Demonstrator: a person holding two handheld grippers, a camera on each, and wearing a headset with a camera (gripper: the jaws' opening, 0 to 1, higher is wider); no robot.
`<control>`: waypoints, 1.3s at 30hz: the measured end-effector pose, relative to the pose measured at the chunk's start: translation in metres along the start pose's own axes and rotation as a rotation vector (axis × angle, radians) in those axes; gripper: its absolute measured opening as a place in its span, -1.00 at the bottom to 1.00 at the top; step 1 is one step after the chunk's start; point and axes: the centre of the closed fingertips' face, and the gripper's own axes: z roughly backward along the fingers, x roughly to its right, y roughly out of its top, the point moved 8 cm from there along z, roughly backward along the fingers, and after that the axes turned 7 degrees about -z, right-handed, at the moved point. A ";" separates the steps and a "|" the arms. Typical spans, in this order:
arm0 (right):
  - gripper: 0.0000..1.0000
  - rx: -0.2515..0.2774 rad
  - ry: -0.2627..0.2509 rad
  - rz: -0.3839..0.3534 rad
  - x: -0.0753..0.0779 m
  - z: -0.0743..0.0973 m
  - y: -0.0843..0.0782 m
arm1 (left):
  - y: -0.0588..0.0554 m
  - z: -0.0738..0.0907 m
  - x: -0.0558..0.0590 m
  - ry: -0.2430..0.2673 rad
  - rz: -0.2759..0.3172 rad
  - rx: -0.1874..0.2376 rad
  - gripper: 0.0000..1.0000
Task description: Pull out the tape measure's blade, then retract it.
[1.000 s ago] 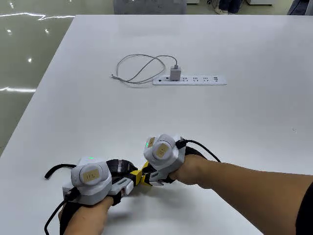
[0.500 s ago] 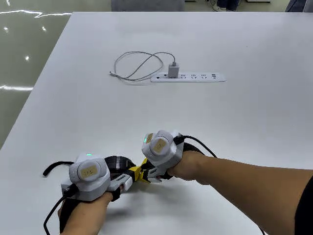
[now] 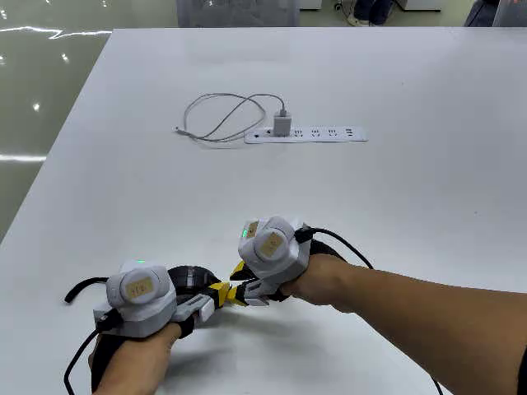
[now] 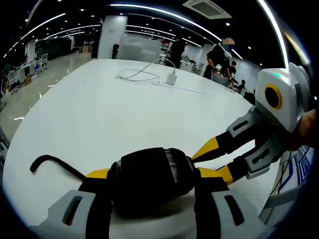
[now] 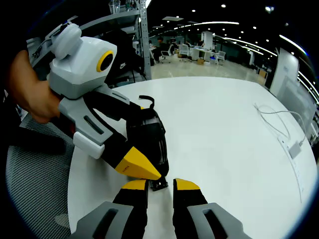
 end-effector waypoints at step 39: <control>0.00 0.086 -0.186 -0.280 -0.003 0.126 -0.106 | -0.006 0.053 -0.027 -0.316 -0.293 -0.034 0.97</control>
